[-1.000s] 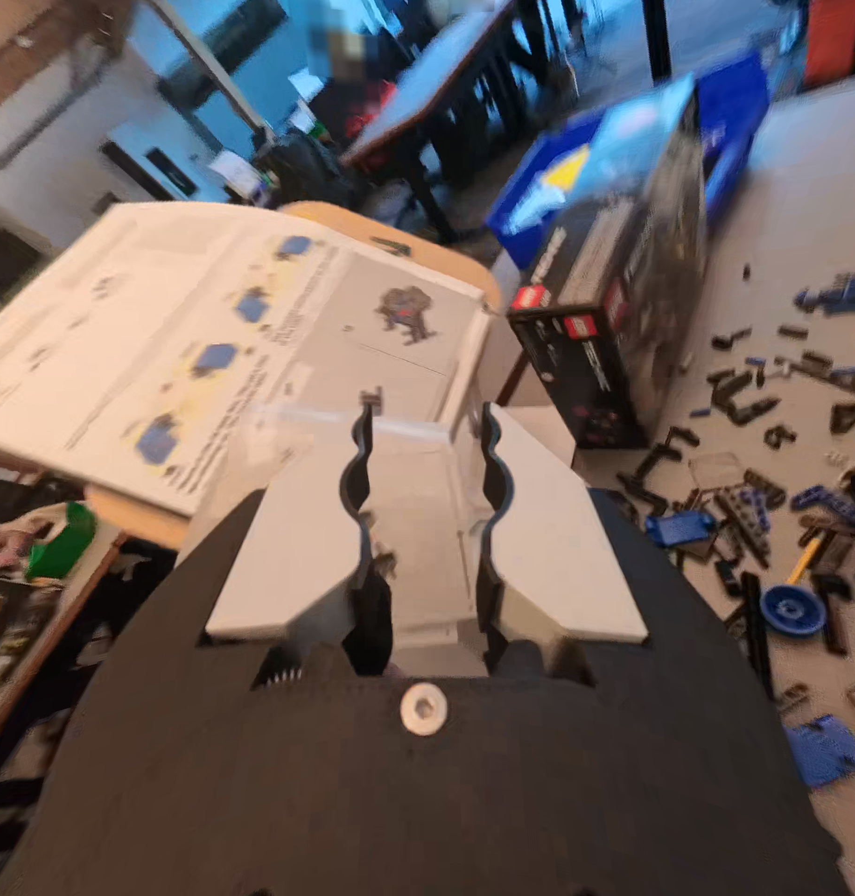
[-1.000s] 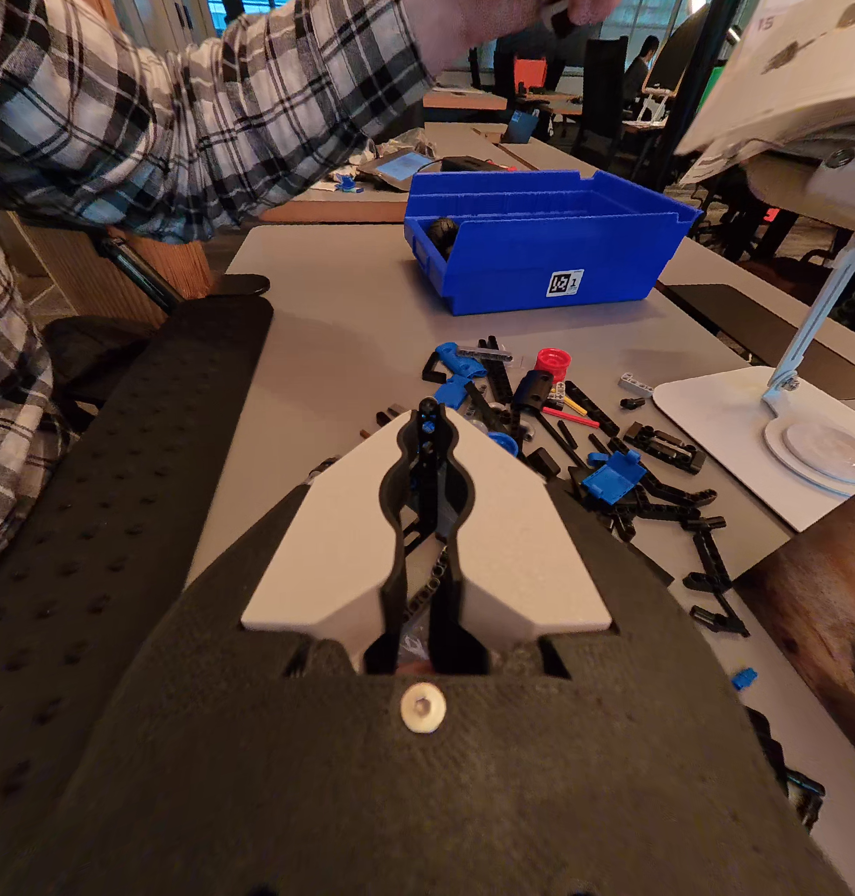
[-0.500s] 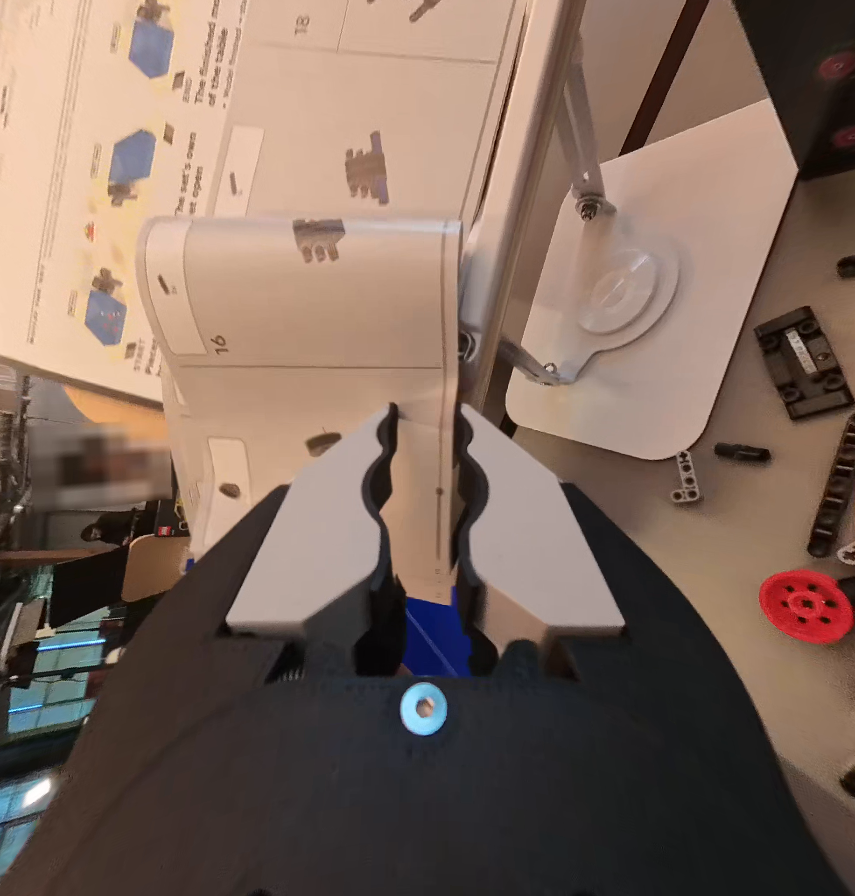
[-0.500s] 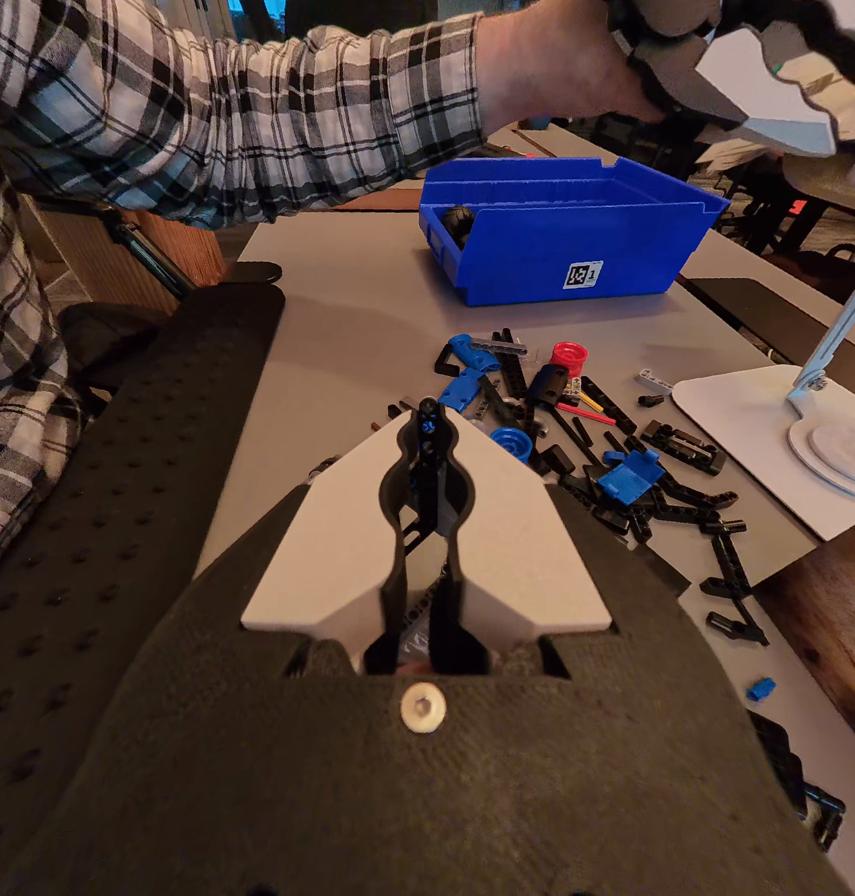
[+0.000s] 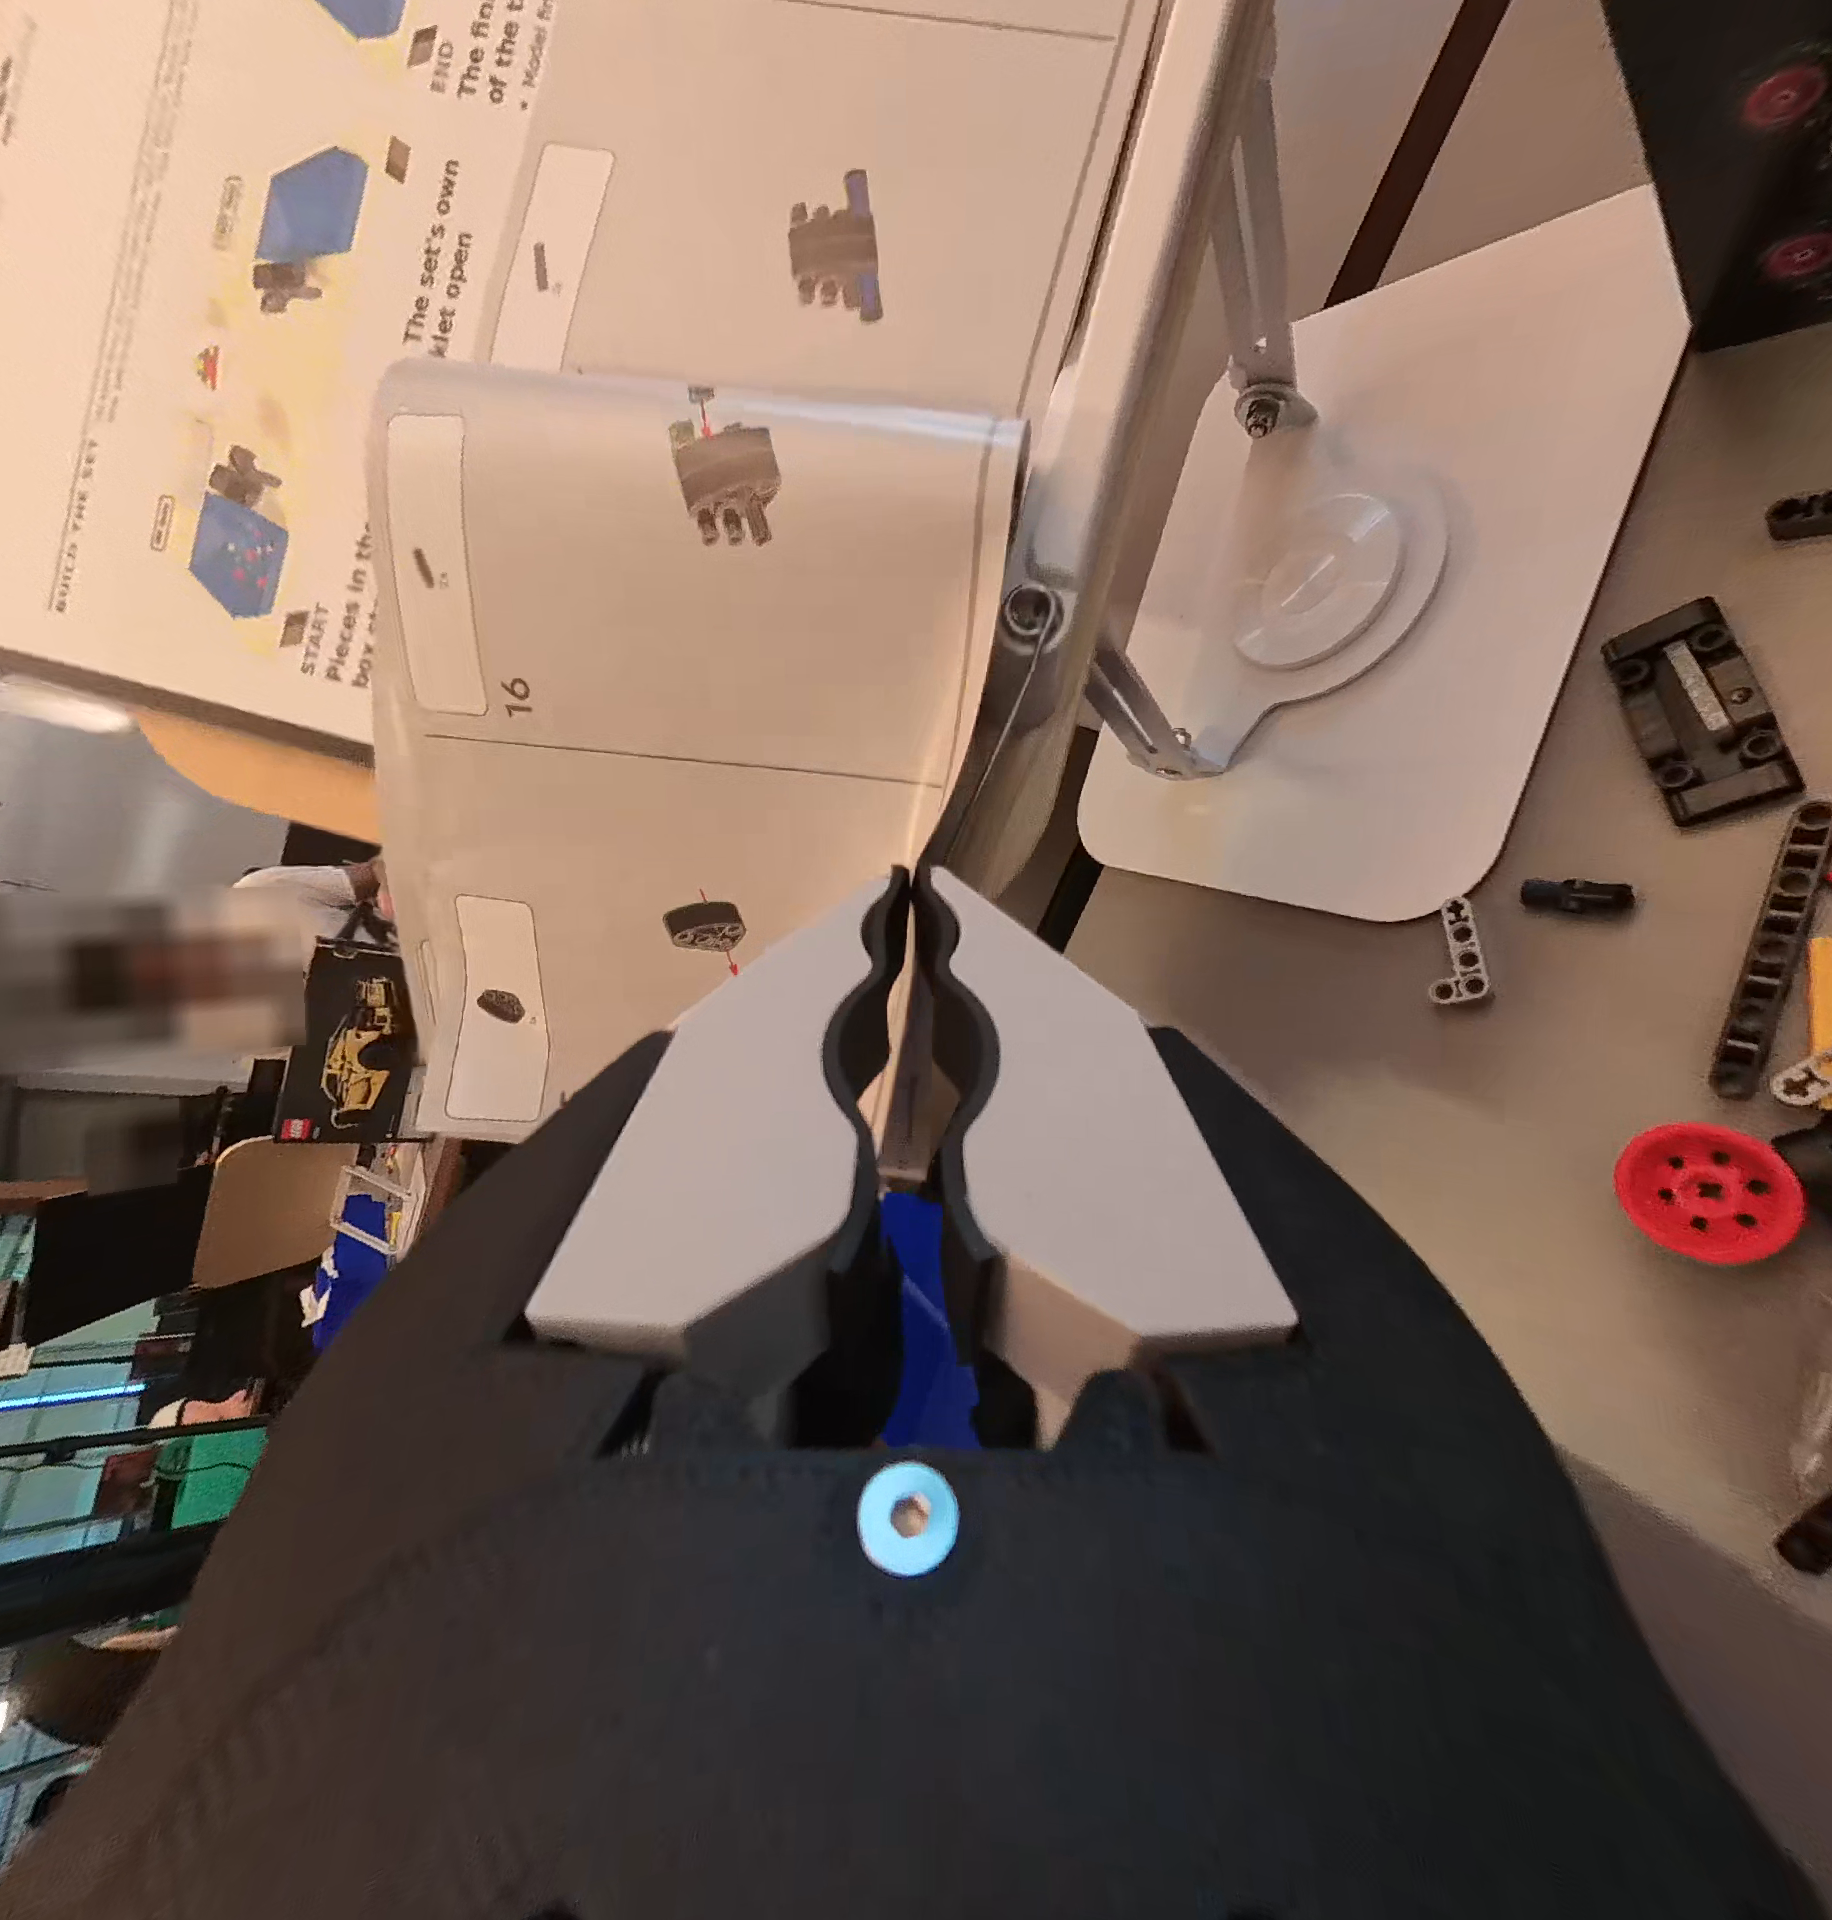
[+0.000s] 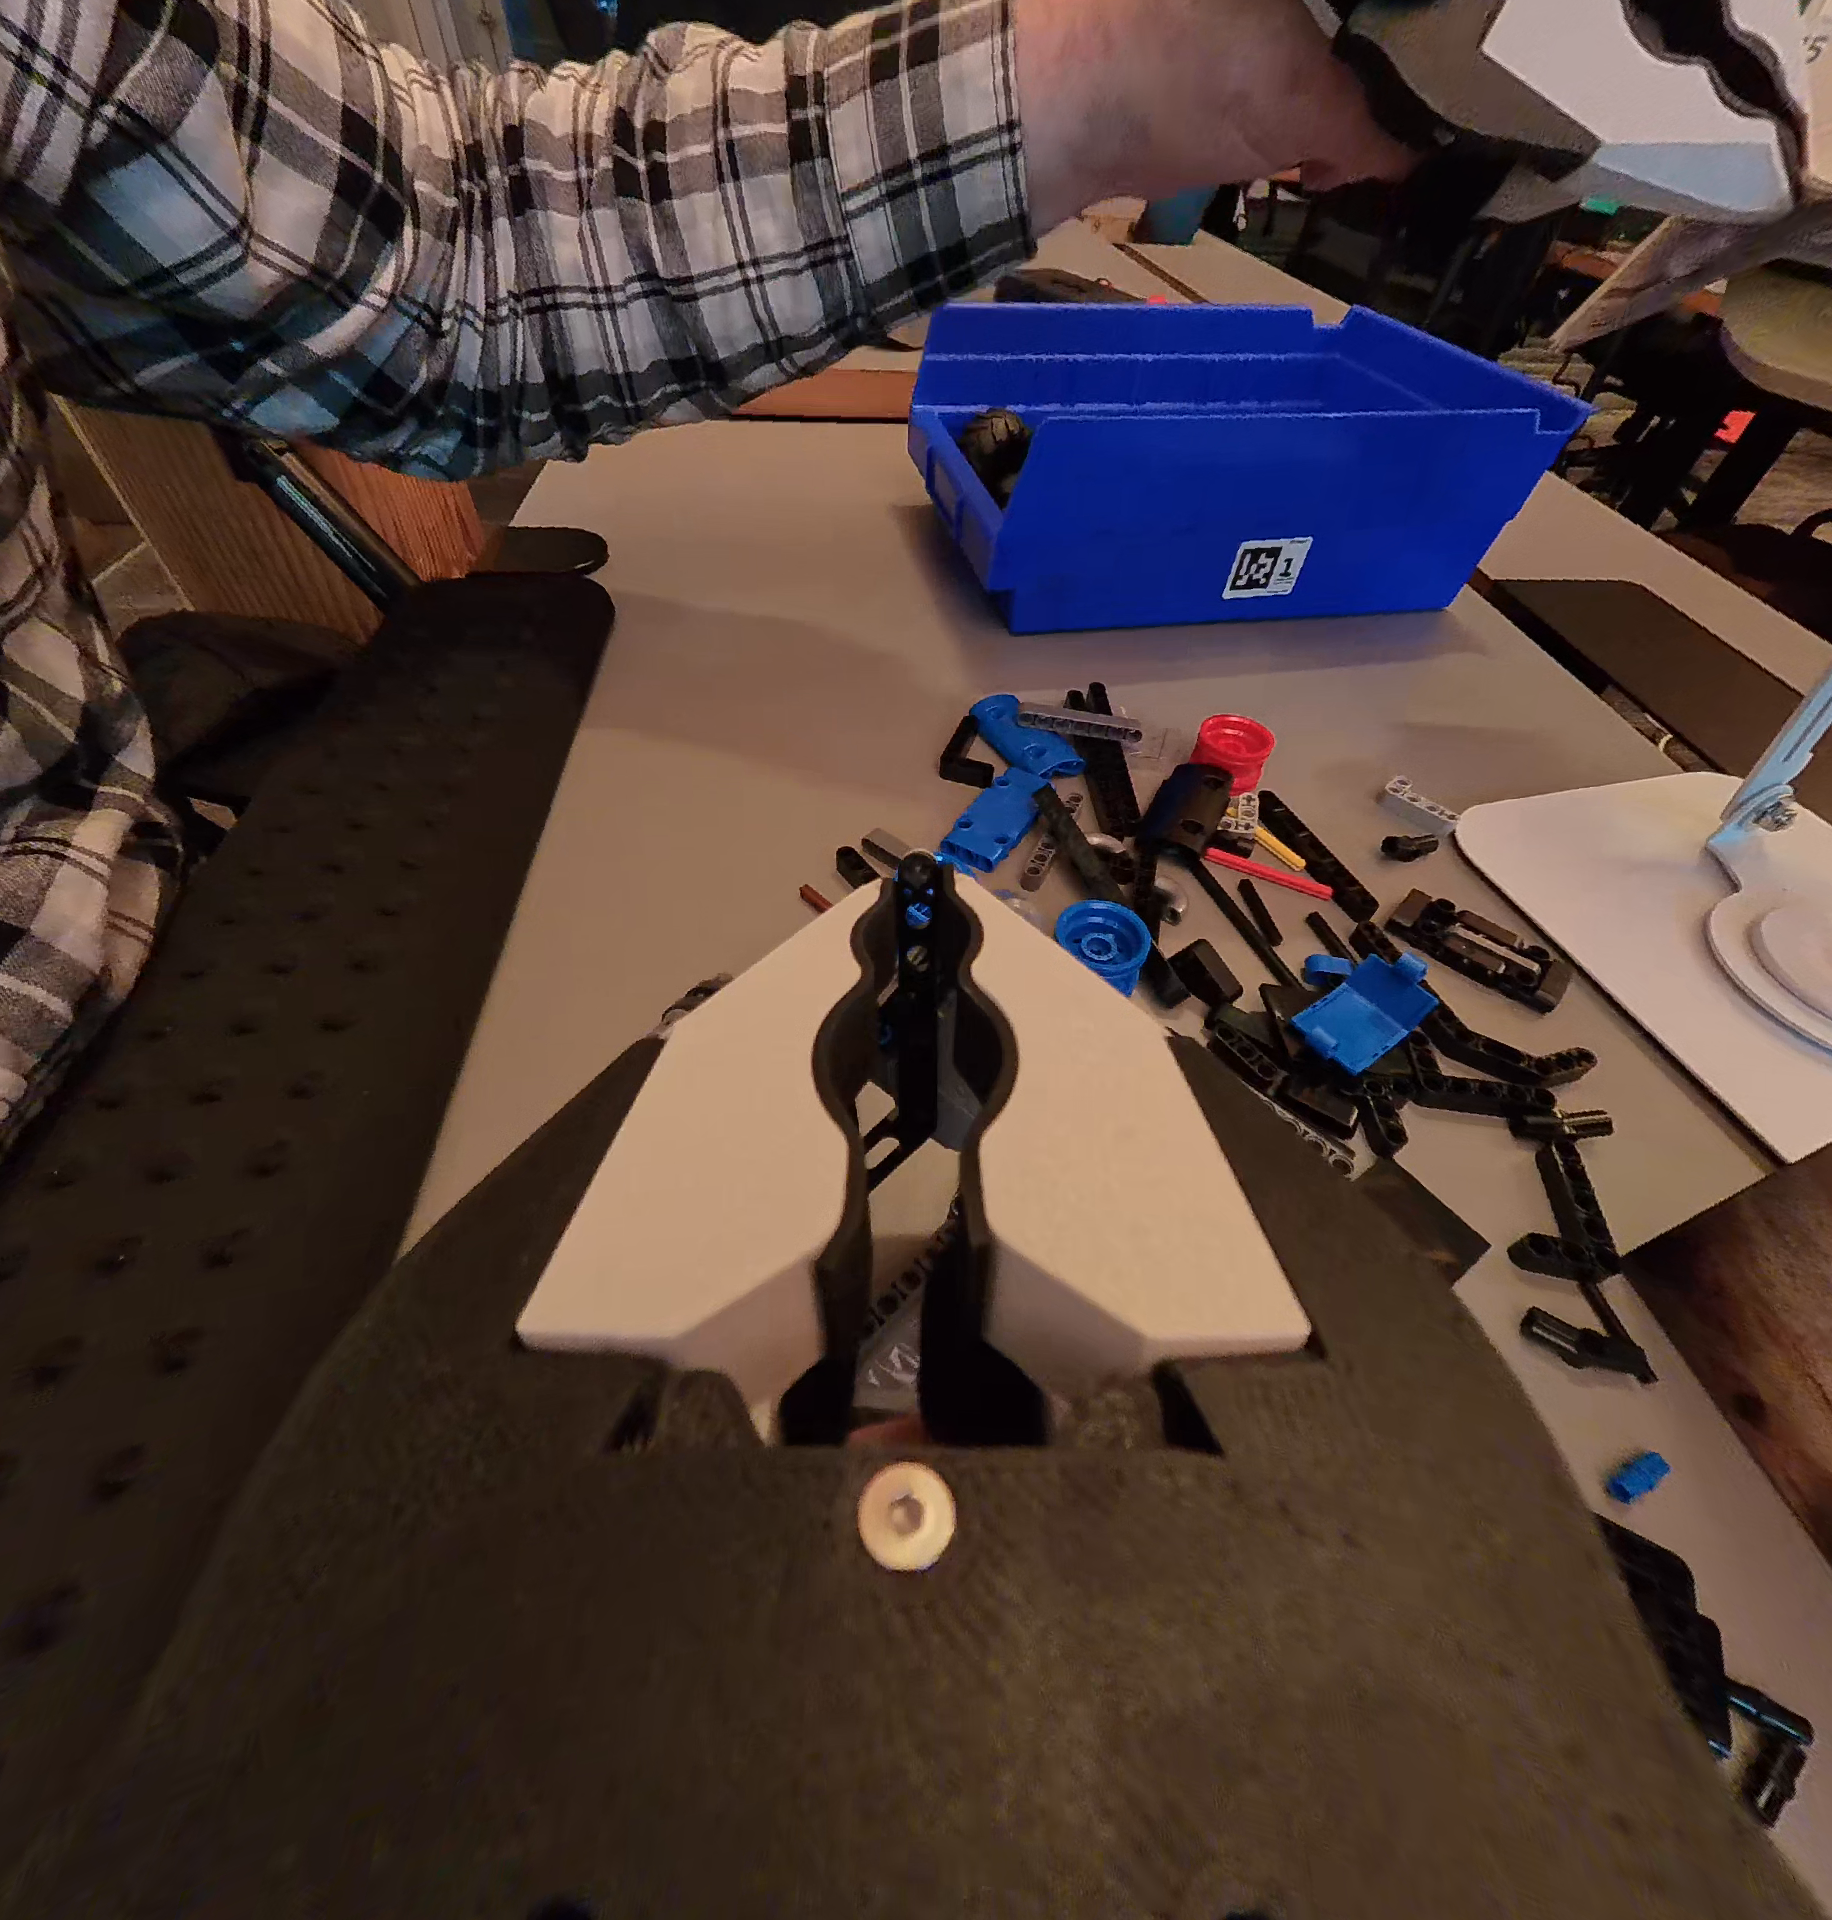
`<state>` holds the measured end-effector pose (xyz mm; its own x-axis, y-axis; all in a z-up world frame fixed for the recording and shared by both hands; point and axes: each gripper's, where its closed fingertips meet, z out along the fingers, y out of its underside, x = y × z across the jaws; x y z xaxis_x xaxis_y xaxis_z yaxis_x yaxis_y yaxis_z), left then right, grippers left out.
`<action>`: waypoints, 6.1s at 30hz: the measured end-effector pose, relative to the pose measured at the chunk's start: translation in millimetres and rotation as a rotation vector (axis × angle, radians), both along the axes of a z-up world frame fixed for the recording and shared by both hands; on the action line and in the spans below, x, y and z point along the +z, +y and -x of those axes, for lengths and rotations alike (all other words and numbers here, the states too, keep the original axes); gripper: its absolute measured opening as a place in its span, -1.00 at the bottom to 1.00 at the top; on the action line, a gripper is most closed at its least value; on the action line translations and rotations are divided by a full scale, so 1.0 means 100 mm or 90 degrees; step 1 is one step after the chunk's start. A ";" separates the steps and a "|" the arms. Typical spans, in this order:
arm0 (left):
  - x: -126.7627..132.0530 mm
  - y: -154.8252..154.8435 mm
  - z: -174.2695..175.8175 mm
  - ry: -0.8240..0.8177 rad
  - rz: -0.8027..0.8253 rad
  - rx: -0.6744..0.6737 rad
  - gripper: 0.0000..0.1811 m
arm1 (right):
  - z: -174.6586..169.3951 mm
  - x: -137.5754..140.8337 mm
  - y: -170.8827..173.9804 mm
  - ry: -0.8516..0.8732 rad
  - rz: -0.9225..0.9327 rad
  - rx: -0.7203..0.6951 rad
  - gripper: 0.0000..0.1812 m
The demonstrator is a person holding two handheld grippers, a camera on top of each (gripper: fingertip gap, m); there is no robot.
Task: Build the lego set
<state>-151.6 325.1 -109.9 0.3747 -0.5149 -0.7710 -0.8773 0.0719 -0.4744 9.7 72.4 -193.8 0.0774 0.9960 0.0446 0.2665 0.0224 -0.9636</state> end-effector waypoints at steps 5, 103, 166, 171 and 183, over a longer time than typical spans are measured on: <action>0.04 0.00 0.08 -0.010 0.000 0.001 -1.00 | 0.02 -0.02 -0.03 -0.008 -0.005 0.006 -0.95; -0.23 -0.42 -0.06 -0.093 -0.031 0.073 -0.44 | 0.01 0.08 -0.02 0.010 -0.046 -0.003 -0.95; 0.49 -0.23 0.20 -0.012 -0.209 0.011 -1.00 | 1.38 1.56 2.58 -0.134 -0.511 -0.372 -1.00; 0.58 -0.22 0.17 -0.040 -0.226 0.008 -1.00 | 1.26 1.61 2.60 -0.150 -0.504 -0.373 -1.00; 0.73 -0.21 0.04 -0.035 -0.247 -0.013 -1.00 | 1.61 1.67 2.42 -0.177 -0.518 -0.247 -0.68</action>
